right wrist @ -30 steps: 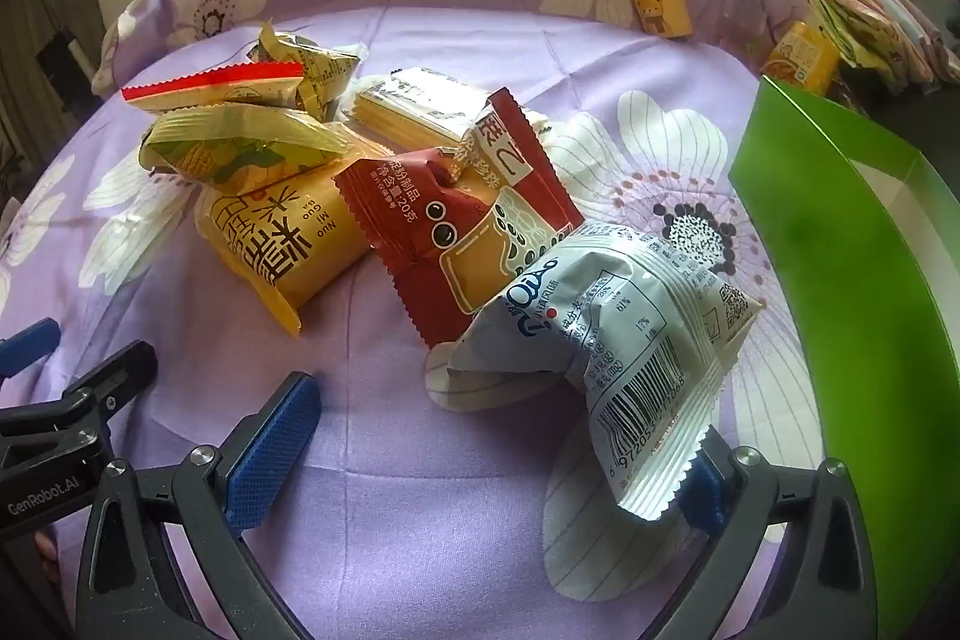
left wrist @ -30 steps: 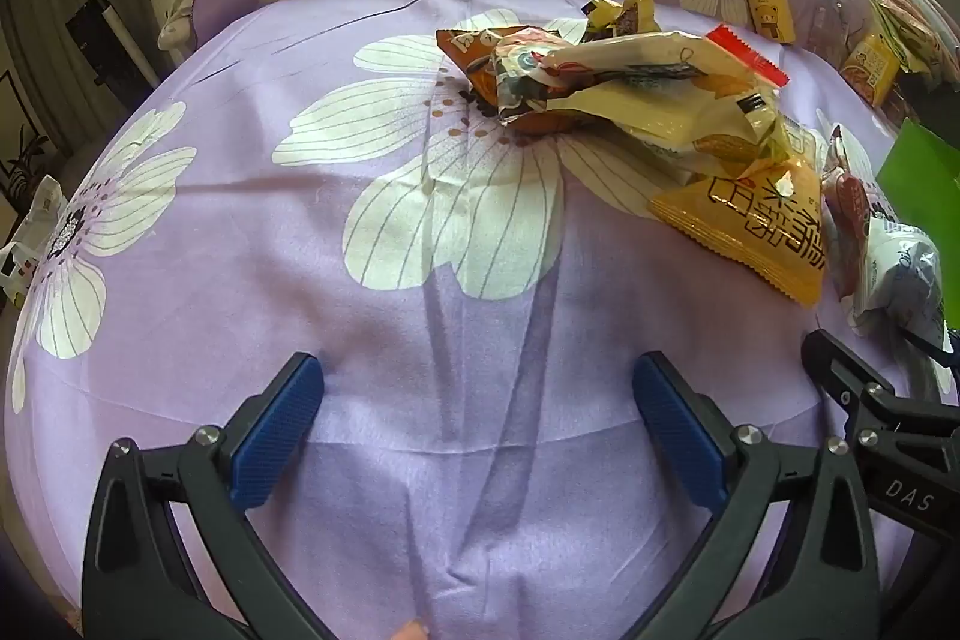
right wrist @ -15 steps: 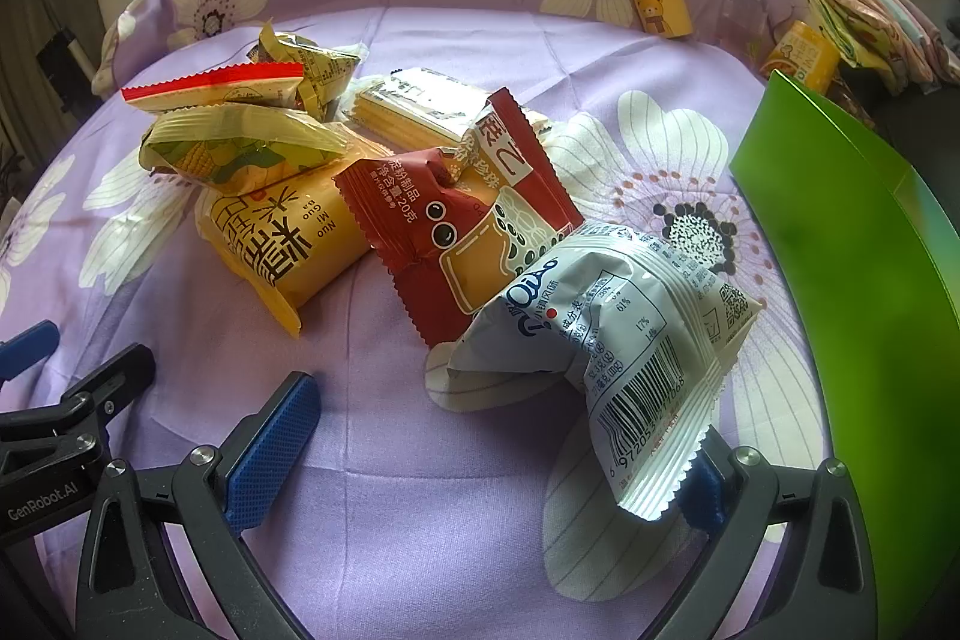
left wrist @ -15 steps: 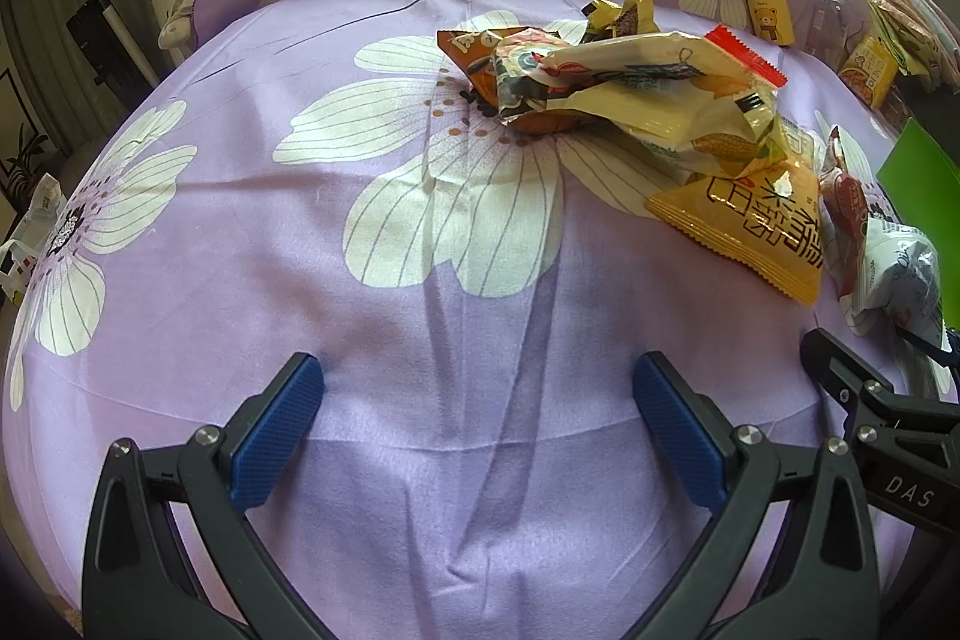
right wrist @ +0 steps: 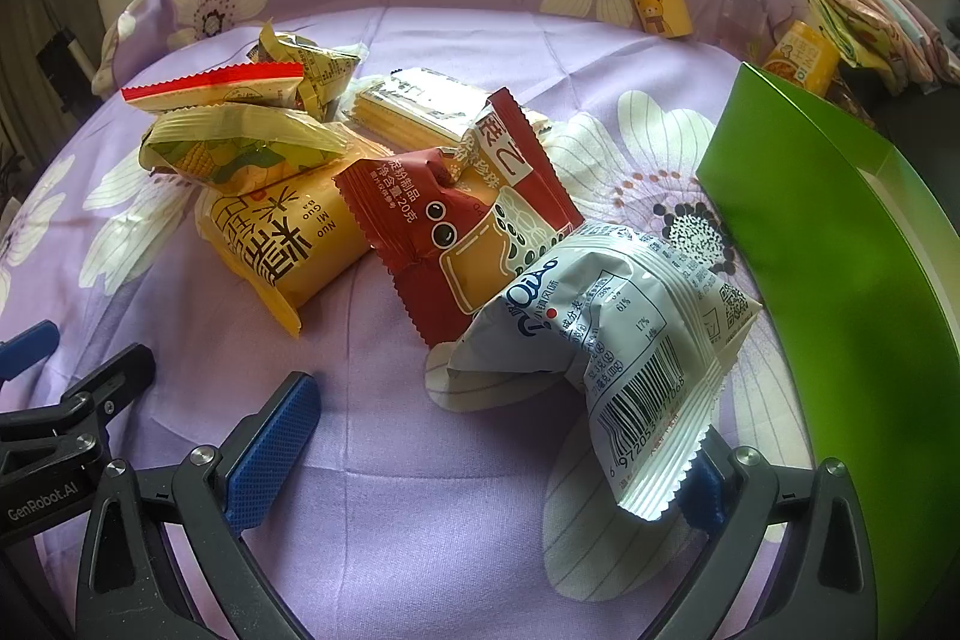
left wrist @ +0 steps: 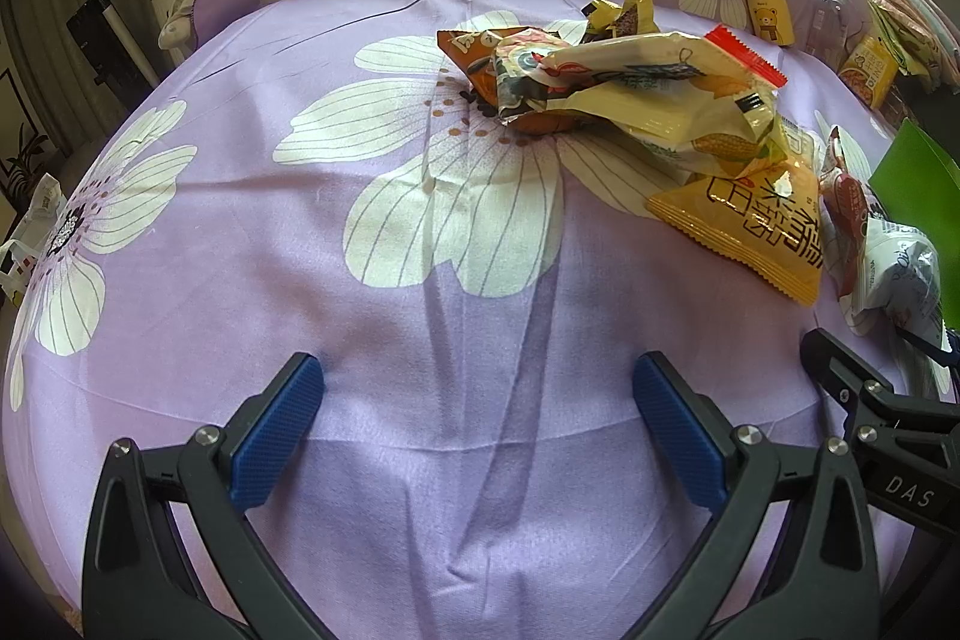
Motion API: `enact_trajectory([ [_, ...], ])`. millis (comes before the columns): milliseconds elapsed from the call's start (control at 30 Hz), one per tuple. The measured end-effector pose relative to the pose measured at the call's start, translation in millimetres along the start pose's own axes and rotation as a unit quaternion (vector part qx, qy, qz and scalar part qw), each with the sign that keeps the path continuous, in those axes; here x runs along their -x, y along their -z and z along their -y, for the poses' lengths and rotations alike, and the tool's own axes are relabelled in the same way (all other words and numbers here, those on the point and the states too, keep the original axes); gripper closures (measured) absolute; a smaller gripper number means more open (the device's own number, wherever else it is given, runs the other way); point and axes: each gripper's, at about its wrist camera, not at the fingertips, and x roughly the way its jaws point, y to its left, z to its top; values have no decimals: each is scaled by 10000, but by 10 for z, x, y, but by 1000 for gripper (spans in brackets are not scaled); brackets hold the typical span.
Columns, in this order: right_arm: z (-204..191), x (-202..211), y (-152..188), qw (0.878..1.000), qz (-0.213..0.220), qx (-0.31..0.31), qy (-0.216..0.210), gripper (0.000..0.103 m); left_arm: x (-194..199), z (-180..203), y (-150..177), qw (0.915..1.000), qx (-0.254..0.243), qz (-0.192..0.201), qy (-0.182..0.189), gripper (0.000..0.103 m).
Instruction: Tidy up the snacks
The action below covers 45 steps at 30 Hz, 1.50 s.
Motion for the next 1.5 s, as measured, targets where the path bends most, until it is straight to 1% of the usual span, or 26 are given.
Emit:
enact_trajectory([
  [1167, 2, 0, 2, 10000, -11, 1, 2, 1, -2, -5, 1, 10000, 11, -1, 13, 0],
  [1333, -62, -36, -16, 9999, -72, -54, 147, 1, -24, 12, -40, 10000, 47, -50, 8, 0],
  [1400, -27, -9, 3, 9999, -97, -81, -26, 1, -3, -19, -43, 9999, 83, -63, 114, 1],
  [1433, -12, 6, -40, 9998, -121, -61, -123, 1, 21, -28, -46, 9998, 71, -77, 148, 0],
  [1500, 35, 56, -56, 9994, -169, -90, -286, 1, 49, -46, -61, 9996, 108, -163, 188, 2],
])
